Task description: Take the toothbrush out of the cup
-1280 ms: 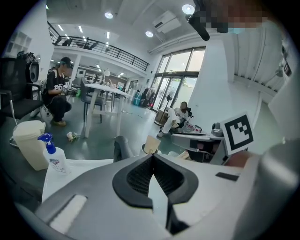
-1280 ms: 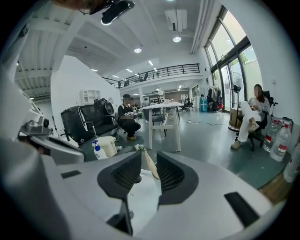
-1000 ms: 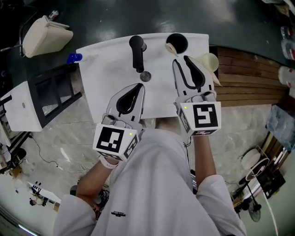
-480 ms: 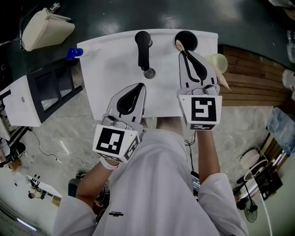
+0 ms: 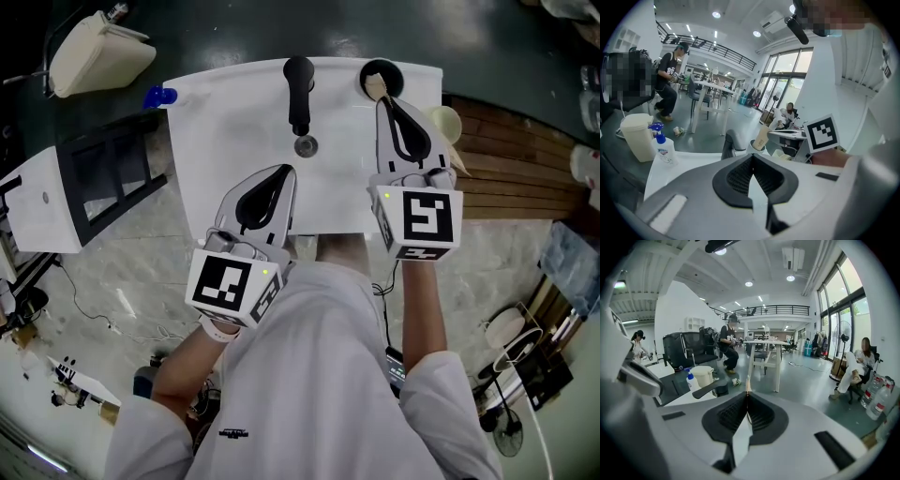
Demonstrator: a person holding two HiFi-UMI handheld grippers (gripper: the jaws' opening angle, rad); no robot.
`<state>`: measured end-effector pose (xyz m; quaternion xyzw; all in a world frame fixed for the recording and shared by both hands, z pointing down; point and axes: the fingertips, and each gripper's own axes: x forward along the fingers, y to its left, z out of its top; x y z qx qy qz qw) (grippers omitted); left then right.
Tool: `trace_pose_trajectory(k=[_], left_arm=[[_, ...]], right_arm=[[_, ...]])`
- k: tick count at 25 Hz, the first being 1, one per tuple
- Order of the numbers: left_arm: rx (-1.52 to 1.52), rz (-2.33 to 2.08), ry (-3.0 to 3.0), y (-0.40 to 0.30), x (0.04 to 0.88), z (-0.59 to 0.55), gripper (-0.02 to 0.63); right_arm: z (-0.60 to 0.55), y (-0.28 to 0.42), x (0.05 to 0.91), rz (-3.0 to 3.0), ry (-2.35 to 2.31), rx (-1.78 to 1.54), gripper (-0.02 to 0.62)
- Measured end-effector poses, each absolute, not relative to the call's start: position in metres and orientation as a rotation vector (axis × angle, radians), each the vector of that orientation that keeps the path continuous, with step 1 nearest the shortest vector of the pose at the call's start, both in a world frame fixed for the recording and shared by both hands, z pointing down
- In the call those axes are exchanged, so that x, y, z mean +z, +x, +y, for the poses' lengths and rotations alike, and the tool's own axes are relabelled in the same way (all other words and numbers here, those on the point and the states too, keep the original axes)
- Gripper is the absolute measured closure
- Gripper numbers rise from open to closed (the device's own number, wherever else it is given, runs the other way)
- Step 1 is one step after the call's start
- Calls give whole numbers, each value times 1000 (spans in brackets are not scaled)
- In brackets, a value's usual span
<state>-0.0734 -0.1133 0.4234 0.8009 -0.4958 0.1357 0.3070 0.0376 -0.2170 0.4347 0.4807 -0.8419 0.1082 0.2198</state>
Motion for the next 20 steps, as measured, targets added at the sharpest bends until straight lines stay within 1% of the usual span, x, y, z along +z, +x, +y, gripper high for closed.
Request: trace_pose_trajectory(k=[20], left_arm=[[280, -1323, 2245, -76, 365, -78, 600]], right_arm=[[-170, 48, 313, -2437, 1484, 117, 589]])
